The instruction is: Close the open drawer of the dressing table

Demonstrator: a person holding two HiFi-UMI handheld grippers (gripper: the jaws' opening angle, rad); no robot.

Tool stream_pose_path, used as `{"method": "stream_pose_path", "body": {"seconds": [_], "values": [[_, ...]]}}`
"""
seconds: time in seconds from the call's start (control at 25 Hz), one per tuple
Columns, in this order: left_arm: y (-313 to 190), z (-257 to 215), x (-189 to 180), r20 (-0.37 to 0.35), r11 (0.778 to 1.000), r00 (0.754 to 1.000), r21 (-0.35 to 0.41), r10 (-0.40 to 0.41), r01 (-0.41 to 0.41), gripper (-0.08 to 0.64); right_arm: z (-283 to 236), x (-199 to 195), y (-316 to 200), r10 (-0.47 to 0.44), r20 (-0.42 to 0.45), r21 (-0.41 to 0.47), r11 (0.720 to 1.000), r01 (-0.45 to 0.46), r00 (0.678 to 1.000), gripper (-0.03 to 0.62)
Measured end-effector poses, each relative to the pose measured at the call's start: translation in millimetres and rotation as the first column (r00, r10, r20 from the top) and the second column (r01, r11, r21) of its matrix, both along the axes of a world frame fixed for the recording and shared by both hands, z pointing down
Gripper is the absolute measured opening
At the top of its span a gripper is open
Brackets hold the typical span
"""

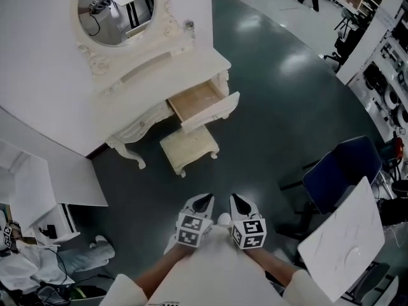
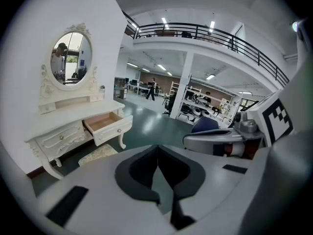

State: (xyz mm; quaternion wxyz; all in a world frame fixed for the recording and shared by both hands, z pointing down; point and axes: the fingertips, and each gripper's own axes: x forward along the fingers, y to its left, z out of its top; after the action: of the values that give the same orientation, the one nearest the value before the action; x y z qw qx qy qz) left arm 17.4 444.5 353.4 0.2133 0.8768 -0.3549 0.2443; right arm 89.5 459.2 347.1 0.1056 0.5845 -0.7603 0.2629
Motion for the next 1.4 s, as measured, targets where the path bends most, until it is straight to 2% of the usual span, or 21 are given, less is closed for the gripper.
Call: {"method": "stream_pose_path", "body": {"seconds": [0.24,0.48,0.6,0.76,1.16,1.4], "values": [[18,14,21,0.002,0.999,1.000,-0.032,-0.024,0.024,0.009,14,10,14,-0.077,-0.004,-0.036,0.996,0.077,0.997,0.002],[0,11,34,-0.007,0.998,0.998,-0.033,-0.057,0.057,0.009,13,24,8,-0.083,-0.020,-0.022,0.996,0.083,0.996,0.002],[-4,13,42,0.001,0.998,0.999,-0.043,-0.041,0.041,0.009,19,22,3,-0.095,-0.002,-0.038,0.995,0.095,0.995,0.002],[-17,23,42,0.011,0.998,1.000,-0.061,-0.019,0.020,0.009,24,13,-13,-0.130,-0.030,-0.048,0.991,0.129,0.991,0.002],[-102,21,15,0.000,0.996,0.999,-0.080,-0.043,0.043,0.009,29,-12,-89,-0.151,-0.056,-0.068,0.987,0.147,0.987,0.002],[-176,15,4,-0.018,0.997,1.000,-0.070,-0.020,0.019,0.009,15,-20,-156,-0.112,-0.066,-0.049,0.993,0.109,0.992,0.002]]}}
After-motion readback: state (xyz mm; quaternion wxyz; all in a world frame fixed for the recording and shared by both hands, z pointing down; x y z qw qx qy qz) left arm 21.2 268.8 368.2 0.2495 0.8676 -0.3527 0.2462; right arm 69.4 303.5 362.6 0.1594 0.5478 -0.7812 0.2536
